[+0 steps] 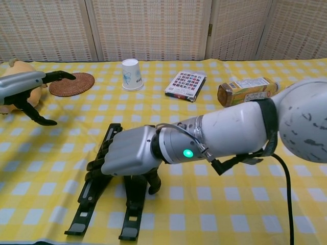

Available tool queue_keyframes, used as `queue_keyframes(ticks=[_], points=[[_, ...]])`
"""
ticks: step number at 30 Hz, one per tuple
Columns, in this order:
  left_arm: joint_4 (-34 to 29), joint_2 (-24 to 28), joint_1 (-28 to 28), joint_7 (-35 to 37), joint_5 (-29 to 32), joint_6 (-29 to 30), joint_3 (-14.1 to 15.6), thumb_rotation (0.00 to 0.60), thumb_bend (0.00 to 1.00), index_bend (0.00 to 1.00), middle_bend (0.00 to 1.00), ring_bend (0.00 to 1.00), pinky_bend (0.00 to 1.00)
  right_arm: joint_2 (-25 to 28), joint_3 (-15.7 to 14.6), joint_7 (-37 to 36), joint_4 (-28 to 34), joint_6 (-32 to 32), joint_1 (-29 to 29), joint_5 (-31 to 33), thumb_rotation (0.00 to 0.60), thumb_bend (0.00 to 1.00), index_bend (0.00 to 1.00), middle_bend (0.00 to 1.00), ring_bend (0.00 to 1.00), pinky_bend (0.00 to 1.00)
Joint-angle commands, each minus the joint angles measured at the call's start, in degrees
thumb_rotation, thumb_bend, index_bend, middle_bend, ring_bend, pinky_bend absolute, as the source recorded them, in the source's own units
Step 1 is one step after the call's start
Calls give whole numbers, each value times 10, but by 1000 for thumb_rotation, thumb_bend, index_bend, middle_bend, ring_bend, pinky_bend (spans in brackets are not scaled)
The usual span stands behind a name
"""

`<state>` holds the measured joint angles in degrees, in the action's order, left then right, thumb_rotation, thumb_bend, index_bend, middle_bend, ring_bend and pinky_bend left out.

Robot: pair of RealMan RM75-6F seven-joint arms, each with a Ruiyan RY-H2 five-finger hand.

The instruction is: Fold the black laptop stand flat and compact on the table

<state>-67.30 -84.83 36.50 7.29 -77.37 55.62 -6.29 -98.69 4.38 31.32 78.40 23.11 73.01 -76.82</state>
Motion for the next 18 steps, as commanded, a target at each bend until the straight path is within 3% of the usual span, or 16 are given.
queue_keyframes(ticks=[1, 18], points=[[0, 0, 0, 0, 0, 0, 0, 600, 205, 0, 16, 0, 0, -1, 3, -3, -1, -7, 10, 7, 600, 249, 0, 0, 0, 0], [5, 3, -7, 7, 1, 0, 1, 600, 205, 0, 13, 0, 0, -21, 5, -13, -37, -40, 75, 80, 600, 250, 0, 0, 0, 0]])
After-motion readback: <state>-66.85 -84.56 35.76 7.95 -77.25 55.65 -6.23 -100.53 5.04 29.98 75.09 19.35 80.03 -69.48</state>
